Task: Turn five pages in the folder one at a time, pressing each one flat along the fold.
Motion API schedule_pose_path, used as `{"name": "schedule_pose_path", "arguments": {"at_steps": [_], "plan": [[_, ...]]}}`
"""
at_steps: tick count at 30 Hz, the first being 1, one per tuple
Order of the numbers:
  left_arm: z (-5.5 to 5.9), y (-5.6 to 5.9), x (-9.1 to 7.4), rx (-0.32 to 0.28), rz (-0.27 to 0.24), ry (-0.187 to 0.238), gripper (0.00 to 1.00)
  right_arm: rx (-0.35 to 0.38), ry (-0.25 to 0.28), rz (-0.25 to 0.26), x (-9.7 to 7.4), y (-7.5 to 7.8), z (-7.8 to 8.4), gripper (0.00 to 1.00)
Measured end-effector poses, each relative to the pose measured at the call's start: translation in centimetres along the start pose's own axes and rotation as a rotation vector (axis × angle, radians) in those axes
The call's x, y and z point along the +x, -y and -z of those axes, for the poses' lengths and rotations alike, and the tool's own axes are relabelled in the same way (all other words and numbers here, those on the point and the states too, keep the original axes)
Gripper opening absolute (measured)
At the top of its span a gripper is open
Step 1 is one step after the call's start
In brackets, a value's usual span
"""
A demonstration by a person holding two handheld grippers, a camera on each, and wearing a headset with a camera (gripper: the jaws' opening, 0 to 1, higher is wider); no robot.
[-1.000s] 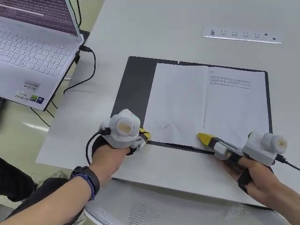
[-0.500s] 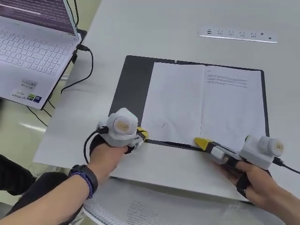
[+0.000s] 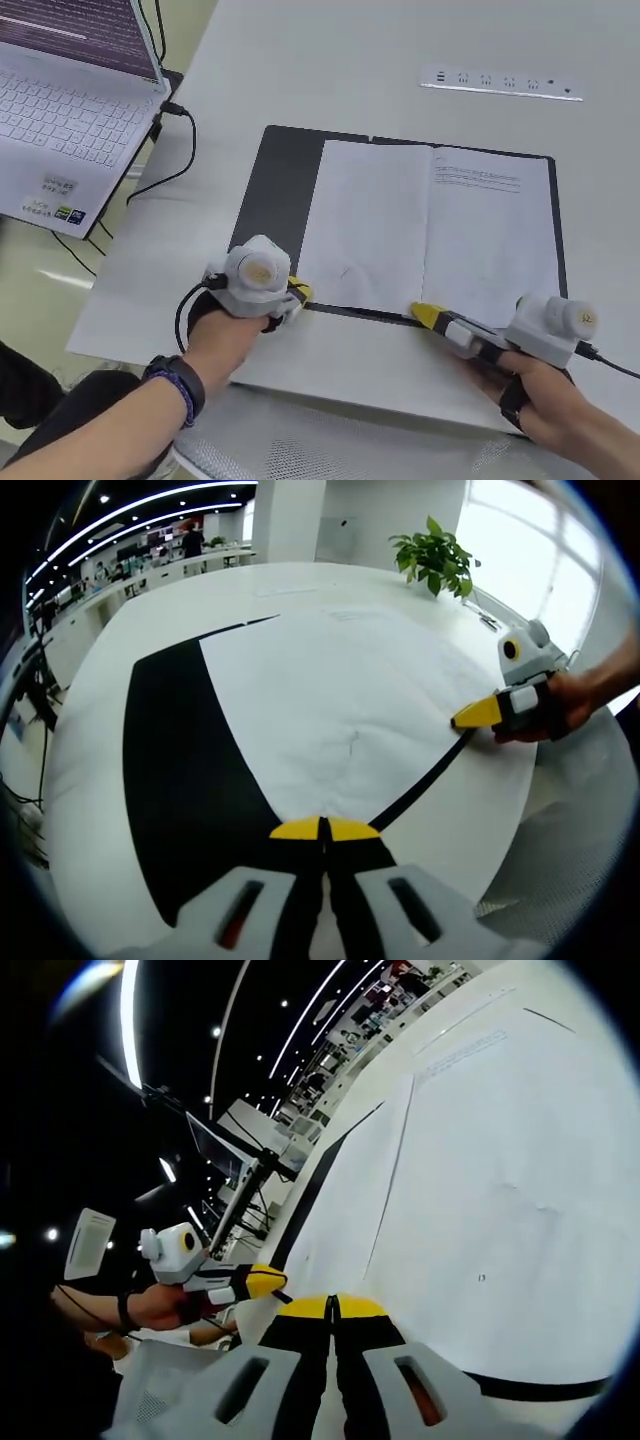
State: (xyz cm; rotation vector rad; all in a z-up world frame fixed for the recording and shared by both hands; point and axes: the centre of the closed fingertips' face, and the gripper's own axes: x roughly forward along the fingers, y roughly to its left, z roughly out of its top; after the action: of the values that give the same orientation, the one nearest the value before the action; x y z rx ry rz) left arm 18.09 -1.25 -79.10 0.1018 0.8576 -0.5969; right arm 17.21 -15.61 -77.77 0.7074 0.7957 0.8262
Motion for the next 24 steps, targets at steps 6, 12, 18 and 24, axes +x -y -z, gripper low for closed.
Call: {"name": "schedule_pose_path", "arguments": {"at_steps": [6,12,18,24], "plan": [[0.0,0.2,0.0,-0.008,0.01,-0.013,0.0,0.015,0.003,0.013,-0.1,0.0,-0.1,0.0],[0.0,0.5,0.0,-0.021,0.037,-0.037,0.05,0.039,-0.001,0.014,-0.4,-0.1,-0.2,0.02],[-0.3,1.5,-0.4,-0.031,0.055,-0.064,0.19,0.056,0.013,-0.012,-1.2,-1.1,-1.1,0.11],[-1.8,1.7,-1.3,-0.024,0.051,-0.04,0.24,0.012,0.03,-0.006,-2.2,-1.3,-2.1,0.15]]}}
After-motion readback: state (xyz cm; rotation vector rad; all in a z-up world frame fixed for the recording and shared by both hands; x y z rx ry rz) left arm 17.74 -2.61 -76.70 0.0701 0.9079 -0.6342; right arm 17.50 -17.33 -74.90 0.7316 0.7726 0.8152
